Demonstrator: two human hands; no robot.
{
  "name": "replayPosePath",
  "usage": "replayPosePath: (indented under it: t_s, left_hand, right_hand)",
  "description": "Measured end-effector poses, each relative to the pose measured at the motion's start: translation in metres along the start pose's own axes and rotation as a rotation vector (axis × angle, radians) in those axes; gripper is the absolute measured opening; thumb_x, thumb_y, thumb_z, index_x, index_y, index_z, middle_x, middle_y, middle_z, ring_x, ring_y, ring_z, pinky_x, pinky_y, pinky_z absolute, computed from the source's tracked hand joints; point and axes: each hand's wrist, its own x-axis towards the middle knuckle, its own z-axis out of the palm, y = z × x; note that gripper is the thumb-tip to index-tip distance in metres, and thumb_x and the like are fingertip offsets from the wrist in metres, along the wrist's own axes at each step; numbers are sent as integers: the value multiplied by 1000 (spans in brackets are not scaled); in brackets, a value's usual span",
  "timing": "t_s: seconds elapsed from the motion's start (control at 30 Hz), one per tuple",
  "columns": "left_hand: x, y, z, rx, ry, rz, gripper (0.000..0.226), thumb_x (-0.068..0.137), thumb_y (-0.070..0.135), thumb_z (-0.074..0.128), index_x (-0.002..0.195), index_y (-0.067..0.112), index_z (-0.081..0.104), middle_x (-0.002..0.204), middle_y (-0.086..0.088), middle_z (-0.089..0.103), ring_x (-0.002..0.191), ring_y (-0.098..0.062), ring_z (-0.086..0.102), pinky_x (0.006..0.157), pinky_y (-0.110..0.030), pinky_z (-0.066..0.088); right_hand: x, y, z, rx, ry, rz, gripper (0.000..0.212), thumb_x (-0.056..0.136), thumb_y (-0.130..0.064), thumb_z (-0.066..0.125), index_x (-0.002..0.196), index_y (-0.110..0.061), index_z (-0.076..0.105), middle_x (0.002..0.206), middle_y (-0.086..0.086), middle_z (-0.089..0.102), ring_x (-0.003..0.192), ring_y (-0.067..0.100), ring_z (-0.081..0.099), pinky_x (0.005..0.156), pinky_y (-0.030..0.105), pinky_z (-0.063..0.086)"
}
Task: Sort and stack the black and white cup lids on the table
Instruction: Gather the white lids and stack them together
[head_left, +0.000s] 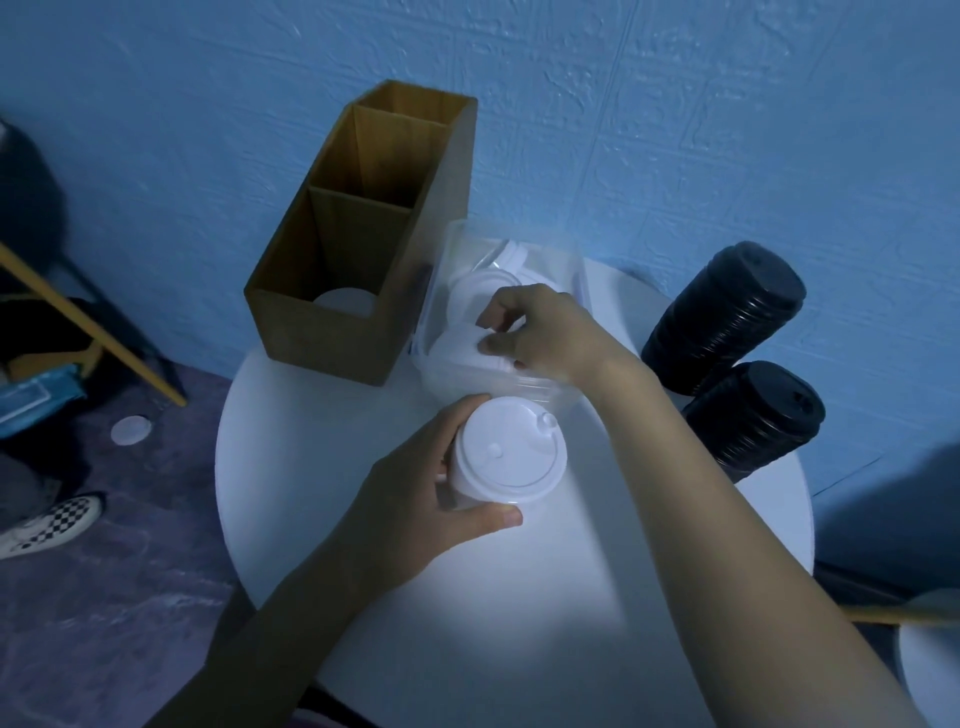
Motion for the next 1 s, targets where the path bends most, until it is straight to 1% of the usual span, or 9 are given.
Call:
replayPosePath:
  t_s: [0.13, 0.23, 0.4, 0.43, 0.53, 0.57, 0.77, 0.83, 1.0]
  left_hand:
    - [0, 0, 0, -4, -1, -4, 91, 65, 48, 93, 140, 54, 40, 136, 42, 48, 122, 12, 49, 89, -4, 46]
    - [0, -1, 0, -12, -15, -1, 93, 65, 53, 90, 142, 53, 38, 138, 41, 47, 124, 10, 49, 92, -5, 46]
    - [0, -1, 0, -12, -15, -18, 94, 59, 69, 79, 142, 56, 36, 137, 43, 45, 123, 12, 48, 92, -6, 47]
    - [1, 0, 0, -10, -11, -13, 93, 59, 70, 78, 140, 59, 35, 136, 45, 44, 123, 14, 48, 92, -5, 47]
    - [1, 1, 0, 2, -1, 1, 89, 58, 72, 77, 136, 67, 32, 134, 51, 41, 121, 18, 46, 91, -2, 44]
    - [1, 1, 0, 4, 2, 3, 89, 59, 71, 77, 135, 67, 32, 134, 51, 41, 121, 19, 46, 90, -2, 44]
    - [-1, 2, 0, 0, 18, -1, 90, 62, 59, 85, 141, 53, 40, 131, 44, 49, 116, 15, 50, 88, -6, 47]
    - [-1, 3, 0, 13, 10, 7, 90, 62, 61, 83, 139, 56, 38, 131, 47, 46, 115, 17, 49, 89, -6, 47]
    - [0, 6, -2, 19, 7, 1, 87, 60, 70, 76, 135, 64, 33, 130, 51, 42, 117, 19, 47, 91, -7, 47]
  right_hand:
    - [-2, -1, 0, 7, 26, -40, 19, 85, -21, 79, 88, -32, 64, 99, -3, 67, 79, 19, 63, 86, 43, 57]
    - [-2, 0, -4, 50, 103, -24, 20, 86, -24, 78, 92, -35, 63, 89, -4, 63, 79, 21, 63, 85, 42, 56]
    - [-19, 5, -21, 349, 162, -8, 21, 93, -18, 72, 111, -26, 69, 71, -5, 55, 65, 15, 59, 87, 51, 58]
    - [-27, 4, -25, 402, 156, -11, 22, 94, -15, 71, 114, -24, 69, 73, -1, 54, 66, 14, 58, 86, 49, 59]
    - [-60, 5, -36, 542, 172, -35, 26, 97, -5, 64, 119, -19, 69, 82, 10, 52, 74, 15, 55, 73, 31, 59]
    - [-71, 7, -38, 590, 189, -48, 29, 98, 0, 60, 120, -17, 69, 83, 12, 51, 74, 16, 55, 72, 27, 58]
    - [-89, 14, -32, 660, 281, -57, 38, 98, 10, 50, 120, -15, 69, 80, 9, 45, 75, 17, 52, 78, 30, 59]
    - [-91, 14, -30, 764, 256, -58, 42, 99, 10, 48, 122, -17, 69, 86, 11, 41, 79, 19, 51, 81, 30, 59]
    - [-108, 24, -17, 1108, 160, 21, 44, 103, 7, 43, 137, -13, 62, 96, 16, 50, 88, 24, 62, 87, 37, 60]
